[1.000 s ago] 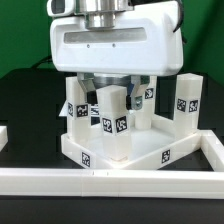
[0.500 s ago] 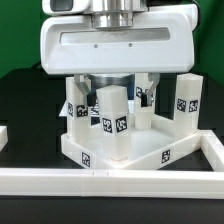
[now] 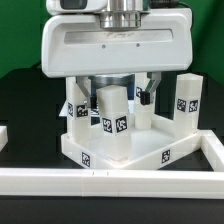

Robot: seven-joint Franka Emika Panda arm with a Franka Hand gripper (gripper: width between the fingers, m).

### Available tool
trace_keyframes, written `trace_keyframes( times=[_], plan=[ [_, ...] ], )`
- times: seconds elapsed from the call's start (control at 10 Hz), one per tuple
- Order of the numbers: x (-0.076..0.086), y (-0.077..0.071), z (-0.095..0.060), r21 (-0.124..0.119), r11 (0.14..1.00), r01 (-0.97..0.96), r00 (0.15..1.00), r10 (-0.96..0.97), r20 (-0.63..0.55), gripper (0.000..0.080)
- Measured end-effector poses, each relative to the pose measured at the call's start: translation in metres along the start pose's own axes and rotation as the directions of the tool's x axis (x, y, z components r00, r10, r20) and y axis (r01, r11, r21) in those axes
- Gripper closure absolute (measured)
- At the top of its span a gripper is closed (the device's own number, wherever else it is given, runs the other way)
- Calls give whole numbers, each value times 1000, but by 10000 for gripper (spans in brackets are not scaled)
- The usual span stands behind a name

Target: Assemble desk

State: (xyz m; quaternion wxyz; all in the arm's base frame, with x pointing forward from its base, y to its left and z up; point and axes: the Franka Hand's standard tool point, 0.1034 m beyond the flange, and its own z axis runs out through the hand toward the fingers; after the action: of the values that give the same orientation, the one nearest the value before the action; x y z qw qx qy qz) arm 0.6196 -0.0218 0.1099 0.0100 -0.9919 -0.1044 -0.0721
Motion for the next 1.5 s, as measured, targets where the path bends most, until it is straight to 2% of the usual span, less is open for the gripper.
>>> trace_keyframes(
  times=[0.2,0.4,0.6,0.7,1.1,1.3,1.5],
  plan=[
    [-1,2,0,-6,989,150,989,-150,5,151],
    [-1,3,1,-6,983,183,983,-183,6,151],
    [-2,3,1,-6,984,181,984,-181,7,428],
    [-2,3,1,-6,984,180,984,-180,7,511],
    [-3,5,2,-3,992,127,992,-127,10,510],
    [-4,12,2,-6,995,-96,995,96,20,510],
    [-4,11,2,-11,946,-325,946,325,18,509]
  ],
)
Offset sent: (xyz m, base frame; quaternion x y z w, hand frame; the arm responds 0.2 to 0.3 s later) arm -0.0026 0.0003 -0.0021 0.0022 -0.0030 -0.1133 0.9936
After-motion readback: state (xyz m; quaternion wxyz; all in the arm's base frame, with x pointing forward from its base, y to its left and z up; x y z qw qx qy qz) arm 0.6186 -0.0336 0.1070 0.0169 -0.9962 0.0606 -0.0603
